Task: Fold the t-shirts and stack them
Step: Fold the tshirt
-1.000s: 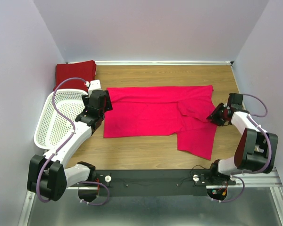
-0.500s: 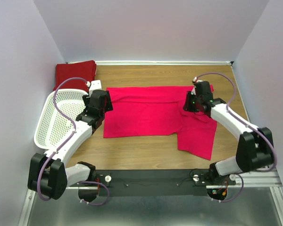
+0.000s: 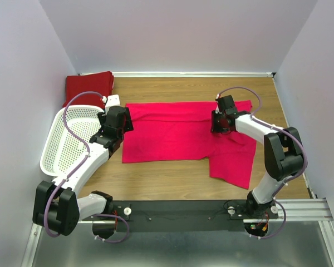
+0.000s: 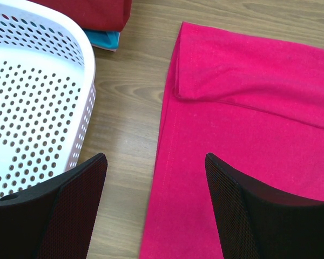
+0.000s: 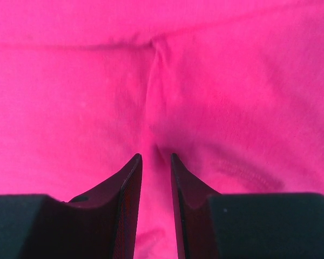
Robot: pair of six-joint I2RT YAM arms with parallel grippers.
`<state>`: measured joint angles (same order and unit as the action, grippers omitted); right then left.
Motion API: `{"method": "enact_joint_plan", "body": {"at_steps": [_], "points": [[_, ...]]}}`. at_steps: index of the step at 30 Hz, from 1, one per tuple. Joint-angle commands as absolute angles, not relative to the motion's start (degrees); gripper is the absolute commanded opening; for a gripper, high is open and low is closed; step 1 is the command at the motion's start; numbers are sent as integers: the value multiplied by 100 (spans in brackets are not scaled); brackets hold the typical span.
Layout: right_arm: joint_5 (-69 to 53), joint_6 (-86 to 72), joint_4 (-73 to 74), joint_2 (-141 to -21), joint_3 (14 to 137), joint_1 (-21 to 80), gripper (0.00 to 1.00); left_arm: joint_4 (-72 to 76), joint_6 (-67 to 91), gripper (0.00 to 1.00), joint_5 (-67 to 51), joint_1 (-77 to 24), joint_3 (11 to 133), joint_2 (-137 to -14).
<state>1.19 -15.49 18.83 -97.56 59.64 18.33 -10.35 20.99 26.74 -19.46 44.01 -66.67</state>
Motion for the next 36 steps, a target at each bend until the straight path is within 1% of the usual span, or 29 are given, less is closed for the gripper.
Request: {"method": "enact_joint_plan", "body": {"at_steps": [1,11,17,19,22,23,27,34,36], "points": [[422,-1371,1705,-10019,6310,1872,35,-923,2083,81,2628,-1942,4483,-6697],[852,-1178,1705,-10467,6539,1863,35,-914,2083,82,2593,-1942,4482,-6689],[940,-1099,1714,-10468,6548,1863,34,-914,2074,82,2575,-1942,4482,-6688],[932,-1064,1714,-10450,6530,1863,30,-914,2083,81,2584,-1942,4474,-6688],[905,-1002,1723,-10389,6513,1863,20,-914,2074,82,2584,-1942,4474,-6680],[897,-976,1723,-10354,6495,1863,13,-914,2074,82,2593,-1934,4474,-6688],[783,-879,1784,-10205,6486,1854,1,-914,2083,81,2593,-1942,4474,-6688],[89,-844,2161,-10107,6653,1863,1,-914,2065,81,2566,-1942,4482,-6715],[35,-870,2311,-10151,6741,1863,3,-914,2066,81,2558,-1942,4482,-6724]]}}
